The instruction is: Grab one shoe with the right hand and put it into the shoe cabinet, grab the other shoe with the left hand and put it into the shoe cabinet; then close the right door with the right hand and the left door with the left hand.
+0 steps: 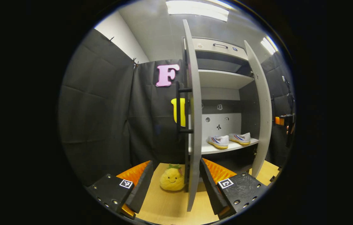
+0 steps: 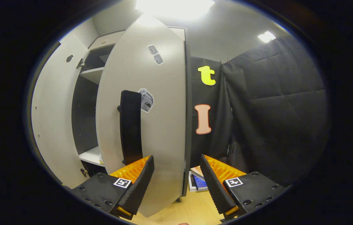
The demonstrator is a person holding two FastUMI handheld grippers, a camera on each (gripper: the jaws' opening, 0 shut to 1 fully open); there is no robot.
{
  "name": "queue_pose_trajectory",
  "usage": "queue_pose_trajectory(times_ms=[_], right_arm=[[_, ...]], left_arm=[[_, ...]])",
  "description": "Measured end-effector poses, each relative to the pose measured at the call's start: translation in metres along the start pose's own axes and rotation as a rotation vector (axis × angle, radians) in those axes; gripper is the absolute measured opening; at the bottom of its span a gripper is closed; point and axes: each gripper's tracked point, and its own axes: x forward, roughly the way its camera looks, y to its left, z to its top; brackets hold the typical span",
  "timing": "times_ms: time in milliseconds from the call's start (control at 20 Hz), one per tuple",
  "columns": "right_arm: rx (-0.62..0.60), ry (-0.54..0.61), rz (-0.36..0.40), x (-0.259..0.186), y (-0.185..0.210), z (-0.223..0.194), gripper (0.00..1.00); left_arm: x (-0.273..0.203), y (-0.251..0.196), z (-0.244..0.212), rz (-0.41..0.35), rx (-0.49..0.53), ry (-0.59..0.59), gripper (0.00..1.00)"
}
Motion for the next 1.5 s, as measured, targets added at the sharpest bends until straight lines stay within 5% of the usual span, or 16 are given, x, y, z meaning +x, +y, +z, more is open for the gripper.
queue_pose_trajectory(times_ms=[450,950,1100,1500], right_arm=[[-0.008,0.004,0.024,0.018,0.023,-0.002,0.89],[0.041,0.008,-0.121,-0.018,-0.033,-0.014,0.96],[0.038,0.024,-0.136,-0.022,-0.049,-0.025,0.96],[0.068,0.071,-0.106,-0.009,-0.083,-0.046,0.96]], left_arm=[[0.011,0.043,-0.004,0.087,-0.051,0.028,0.79],[0.069,0.074,0.046,0.087,-0.094,-0.021,0.80],[0.077,0.061,0.059,0.057,-0.111,-0.052,0.80],[0.075,0.050,0.066,0.148,-0.027,-0.048,0.77]])
